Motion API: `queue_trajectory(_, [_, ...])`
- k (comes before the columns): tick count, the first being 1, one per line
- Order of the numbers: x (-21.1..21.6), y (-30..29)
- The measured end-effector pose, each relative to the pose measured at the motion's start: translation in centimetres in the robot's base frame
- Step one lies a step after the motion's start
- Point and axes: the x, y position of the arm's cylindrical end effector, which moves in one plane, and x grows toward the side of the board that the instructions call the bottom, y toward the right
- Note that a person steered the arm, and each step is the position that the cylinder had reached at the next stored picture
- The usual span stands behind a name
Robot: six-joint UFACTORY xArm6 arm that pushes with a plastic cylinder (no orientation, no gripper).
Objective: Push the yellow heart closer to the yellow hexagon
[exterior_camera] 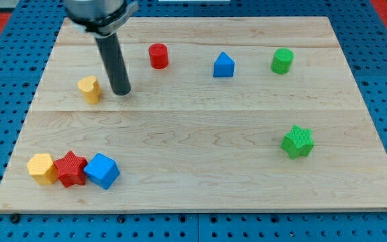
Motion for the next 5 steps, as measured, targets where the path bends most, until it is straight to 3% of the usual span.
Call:
queue_trajectory(1, [-2.1,-3.4])
queue_trajectory(2, [2.7,-7.7])
queue_trajectory(3, [8.2,-7.7])
queue_trajectory(5, [5.1,-6.5])
